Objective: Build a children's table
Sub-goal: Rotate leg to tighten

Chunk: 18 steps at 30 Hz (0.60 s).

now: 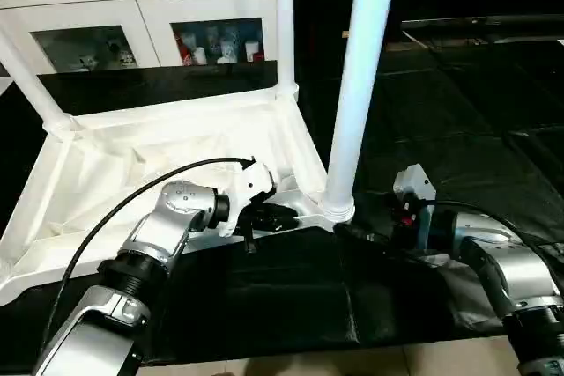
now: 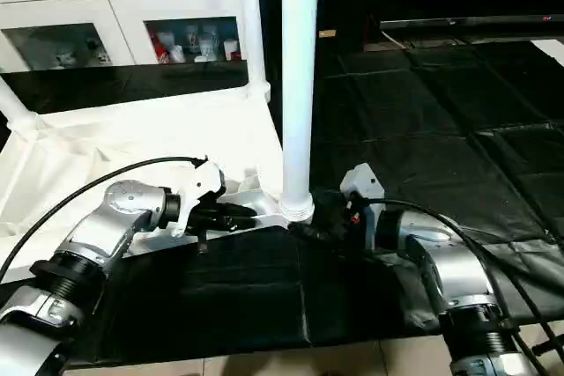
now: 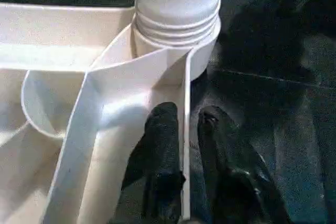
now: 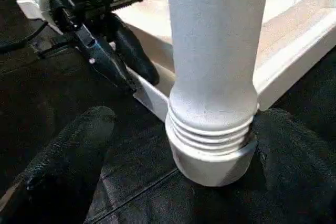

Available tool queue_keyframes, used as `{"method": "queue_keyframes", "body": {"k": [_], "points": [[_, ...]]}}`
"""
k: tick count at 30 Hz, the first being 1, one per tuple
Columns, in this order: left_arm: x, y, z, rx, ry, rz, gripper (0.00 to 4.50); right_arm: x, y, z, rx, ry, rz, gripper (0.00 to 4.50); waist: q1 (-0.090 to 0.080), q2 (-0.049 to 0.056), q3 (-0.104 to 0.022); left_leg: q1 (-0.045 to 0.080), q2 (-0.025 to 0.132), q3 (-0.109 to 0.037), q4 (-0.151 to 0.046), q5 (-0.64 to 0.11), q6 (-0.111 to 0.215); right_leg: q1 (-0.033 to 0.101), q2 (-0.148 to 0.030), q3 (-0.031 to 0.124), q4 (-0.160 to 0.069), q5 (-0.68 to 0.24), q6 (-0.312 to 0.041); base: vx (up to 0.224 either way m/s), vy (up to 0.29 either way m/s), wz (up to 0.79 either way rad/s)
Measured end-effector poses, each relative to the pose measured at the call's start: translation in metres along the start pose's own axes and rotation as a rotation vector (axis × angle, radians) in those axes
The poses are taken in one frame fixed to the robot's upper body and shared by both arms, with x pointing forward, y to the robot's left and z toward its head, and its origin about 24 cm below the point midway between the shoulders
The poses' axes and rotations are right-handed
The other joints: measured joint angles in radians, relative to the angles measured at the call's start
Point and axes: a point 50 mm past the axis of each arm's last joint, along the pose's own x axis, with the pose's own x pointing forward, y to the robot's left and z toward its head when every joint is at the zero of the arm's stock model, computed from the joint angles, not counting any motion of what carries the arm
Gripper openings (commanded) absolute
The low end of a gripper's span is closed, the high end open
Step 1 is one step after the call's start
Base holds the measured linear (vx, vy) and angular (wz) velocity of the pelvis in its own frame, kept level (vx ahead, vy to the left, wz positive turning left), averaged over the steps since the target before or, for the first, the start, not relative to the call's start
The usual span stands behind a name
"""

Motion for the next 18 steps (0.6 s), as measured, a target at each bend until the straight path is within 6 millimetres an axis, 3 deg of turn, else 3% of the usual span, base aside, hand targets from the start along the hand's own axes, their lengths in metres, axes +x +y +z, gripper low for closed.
{"method": "queue_keyframes", "body": {"k": [11, 18], "points": [[-0.0006, 0.0022, -0.0046, -0.009, 0.007, 0.02, 0.75, -0.0007, 0.0, 0.0002, -0.01, 0.003, 0.004, 4.5, 0.001, -0.002, 0.0, 0.003, 0.0, 0.001, 0.001, 0.0, 0.0, 0.001, 0.0, 0.001, 0.003, -0.001, 0.002, 0.0, 0.0, 0.0], [-0.0013, 0.0033, -0.0059, -0.012, 0.014, 0.002, 0.17, -0.0008, 0.0006, 0.0011, -0.019, -0.002, 0.018, 4.5, 0.001, -0.004, 0.0, 0.004, 0.0, 0.001, 0.002, 0.0, 0.0, 0.002, 0.0, 0.001, 0.004, -0.002, 0.003, 0.0, 0.0, 0.0]]}}
